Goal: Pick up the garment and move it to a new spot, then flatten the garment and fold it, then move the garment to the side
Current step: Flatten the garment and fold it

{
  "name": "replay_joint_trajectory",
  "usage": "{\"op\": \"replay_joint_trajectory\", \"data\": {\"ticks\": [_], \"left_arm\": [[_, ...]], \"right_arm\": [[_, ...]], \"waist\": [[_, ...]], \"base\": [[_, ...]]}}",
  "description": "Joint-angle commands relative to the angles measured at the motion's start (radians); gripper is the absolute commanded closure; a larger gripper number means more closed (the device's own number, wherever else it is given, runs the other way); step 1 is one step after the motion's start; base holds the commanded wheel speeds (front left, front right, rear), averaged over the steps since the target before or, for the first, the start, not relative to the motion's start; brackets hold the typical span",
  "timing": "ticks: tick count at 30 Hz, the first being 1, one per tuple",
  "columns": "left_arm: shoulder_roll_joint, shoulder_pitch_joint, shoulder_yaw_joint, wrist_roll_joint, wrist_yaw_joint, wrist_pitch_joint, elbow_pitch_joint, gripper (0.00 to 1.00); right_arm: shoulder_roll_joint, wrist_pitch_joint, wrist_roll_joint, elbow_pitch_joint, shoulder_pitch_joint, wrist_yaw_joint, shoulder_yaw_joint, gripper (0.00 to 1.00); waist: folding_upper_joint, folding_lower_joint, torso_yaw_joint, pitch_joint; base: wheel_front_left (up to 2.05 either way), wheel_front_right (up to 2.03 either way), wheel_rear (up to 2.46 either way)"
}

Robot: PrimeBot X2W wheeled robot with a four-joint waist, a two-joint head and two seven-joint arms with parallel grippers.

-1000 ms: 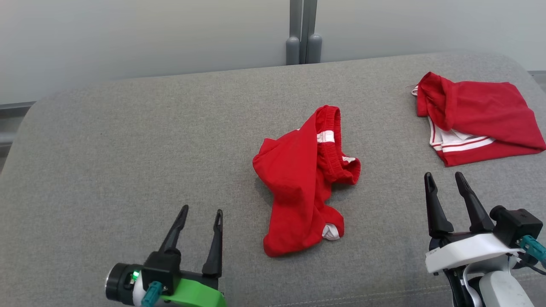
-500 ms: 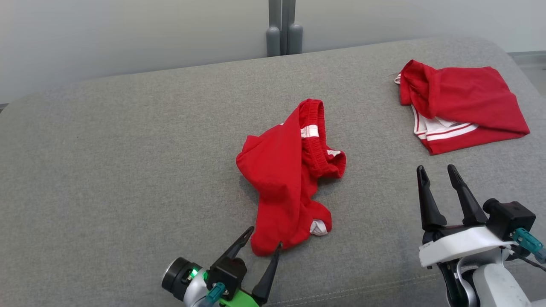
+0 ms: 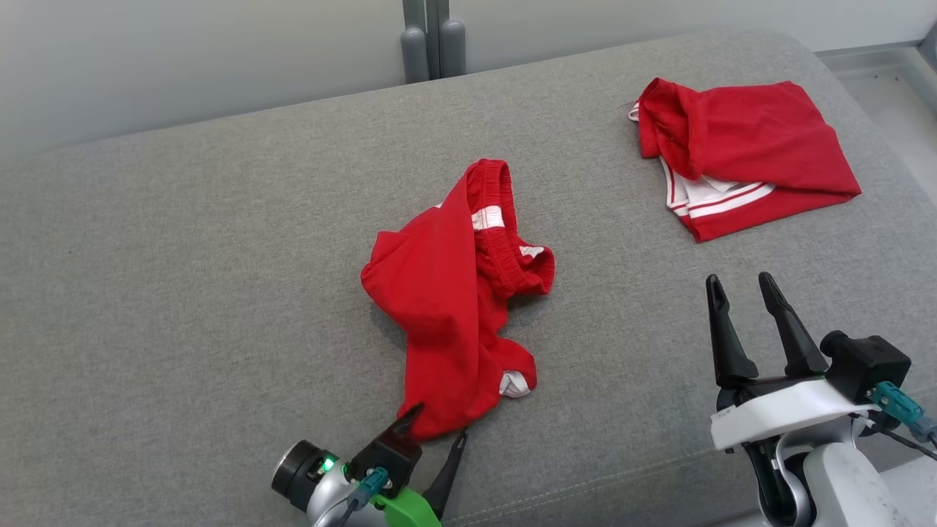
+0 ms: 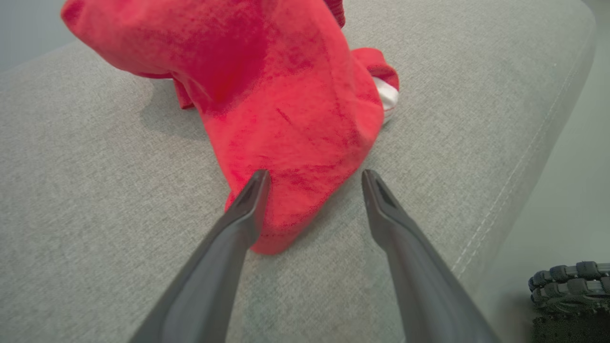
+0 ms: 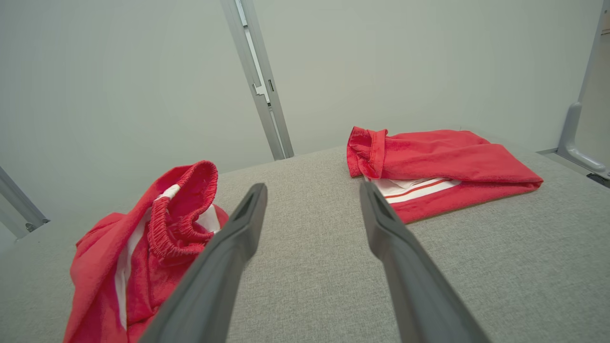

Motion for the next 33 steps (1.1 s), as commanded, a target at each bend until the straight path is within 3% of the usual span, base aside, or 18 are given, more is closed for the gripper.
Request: {"op": "replay_joint_trajectory", "data": {"ticks": [1, 2, 4, 5, 16, 26, 33], "left_arm": [[0.004, -0.023, 0.006, -0.011, 0.007, -0.002, 0.007, 0.0], [0.004, -0.028, 0.008, -0.019, 0.008, -0.002, 0.017, 0.0], [0.004, -0.037, 0.008, -0.032, 0.008, -0.002, 0.039, 0.7], [0.004, -0.042, 0.006, -0.04, 0.008, -0.002, 0.045, 1.0], [0.017, -0.008, 0.072, -0.085, 0.037, -0.002, -0.033, 1.0], [0.101, 0.018, 0.162, -0.053, 0.058, -0.002, -0.184, 1.0], [0.17, 0.017, 0.187, -0.024, 0.061, -0.002, -0.219, 1.0]], "right_arm": [[-0.003, -0.004, 0.004, 0.003, -0.01, 0.0, 0.003, 0.0], [-0.004, -0.004, 0.004, 0.004, -0.011, 0.0, 0.004, 0.0], [-0.004, -0.004, 0.002, 0.007, -0.009, 0.0, 0.007, 0.0], [-0.004, -0.004, 0.0, 0.008, -0.007, 0.0, 0.007, 0.0], [-0.007, -0.004, 0.005, 0.013, 0.021, 0.0, 0.008, 0.0], [0.002, -0.004, 0.013, 0.026, 0.038, 0.0, 0.015, 0.0], [0.008, -0.004, 0.014, 0.037, 0.033, 0.0, 0.028, 0.0]], "waist": [[0.0, 0.0, -0.01, 0.003], [0.0, 0.0, -0.013, 0.002], [0.0, 0.0, -0.016, -0.002], [0.0, 0.0, -0.016, -0.005], [0.0, 0.0, 0.053, -0.041], [0.0, 0.0, 0.152, -0.071], [0.0, 0.0, 0.167, -0.078]], "base": [[0.0, 0.0, 0.0], [0.0, 0.0, 0.0], [0.0, 0.0, 0.0], [0.0, 0.0, 0.0], [0.0, 0.0, 0.0], [0.0, 0.0, 0.0], [0.0, 0.0, 0.0]]}}
